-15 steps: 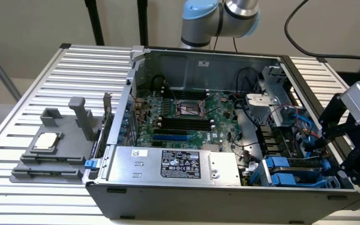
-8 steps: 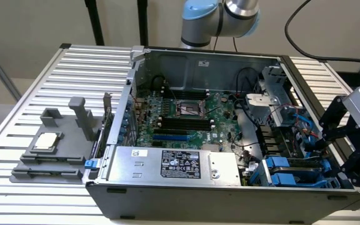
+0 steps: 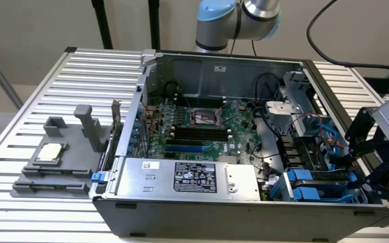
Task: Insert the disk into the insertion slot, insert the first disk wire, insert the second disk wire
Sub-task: 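Insert the first disk wire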
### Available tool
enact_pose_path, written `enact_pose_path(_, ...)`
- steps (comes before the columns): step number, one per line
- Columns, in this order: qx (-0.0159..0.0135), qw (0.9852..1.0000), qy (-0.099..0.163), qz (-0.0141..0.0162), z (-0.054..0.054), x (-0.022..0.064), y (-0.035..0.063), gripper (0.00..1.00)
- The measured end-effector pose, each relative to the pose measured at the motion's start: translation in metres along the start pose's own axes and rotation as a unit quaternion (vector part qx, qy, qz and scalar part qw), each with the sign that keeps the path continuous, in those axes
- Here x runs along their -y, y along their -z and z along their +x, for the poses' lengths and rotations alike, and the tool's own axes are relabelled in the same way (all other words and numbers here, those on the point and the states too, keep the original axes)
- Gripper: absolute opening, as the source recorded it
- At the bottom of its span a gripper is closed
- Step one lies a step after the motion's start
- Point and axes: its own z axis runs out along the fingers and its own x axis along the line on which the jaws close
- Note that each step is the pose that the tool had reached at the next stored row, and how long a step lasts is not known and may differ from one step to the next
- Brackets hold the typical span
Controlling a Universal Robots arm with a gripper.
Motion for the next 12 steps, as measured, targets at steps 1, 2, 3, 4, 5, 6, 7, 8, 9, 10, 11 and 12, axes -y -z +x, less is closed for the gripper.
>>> enact_pose_path(1,0.0009,1.0000,0.001,-0.0002,0.0001,0.0005,0.0001,0.45)
enact_pose_path(2,0.0021,1.0000,0.003,-0.0004,0.0001,0.0007,0.0001,0.43)
enact_pose_path(3,0.0035,1.0000,0.005,-0.0005,0.0001,0.0008,0.0001,0.43)
enact_pose_path(4,0.0050,1.0000,0.007,-0.0007,0.0001,0.0009,0.0001,0.43)
enact_pose_path(5,0.0062,0.9999,0.009,-0.0009,0.0001,0.0010,0.0001,0.35)
enact_pose_path(6,0.0074,0.9999,0.011,-0.0012,0.0001,0.0012,0.0002,0.35)
enact_pose_path(7,0.0086,0.9999,0.014,-0.0015,0.0001,0.0013,0.0001,0.35)
enact_pose_path(8,0.0096,0.9998,0.017,-0.0018,0.0001,0.0013,0.0002,0.35)
enact_pose_path(9,0.0111,0.9997,0.020,-0.0022,0.0002,0.0013,0.0001,0.35)
enact_pose_path(10,0.0126,0.9996,0.023,-0.0025,0.0002,0.0014,0.0001,0.35)
enact_pose_path(11,0.0140,0.9995,0.027,-0.0030,0.0002,0.0014,0.0001,0.33)
enact_pose_path(12,0.0152,0.9994,0.031,-0.0034,0.0001,0.0014,0.0002,0.33)
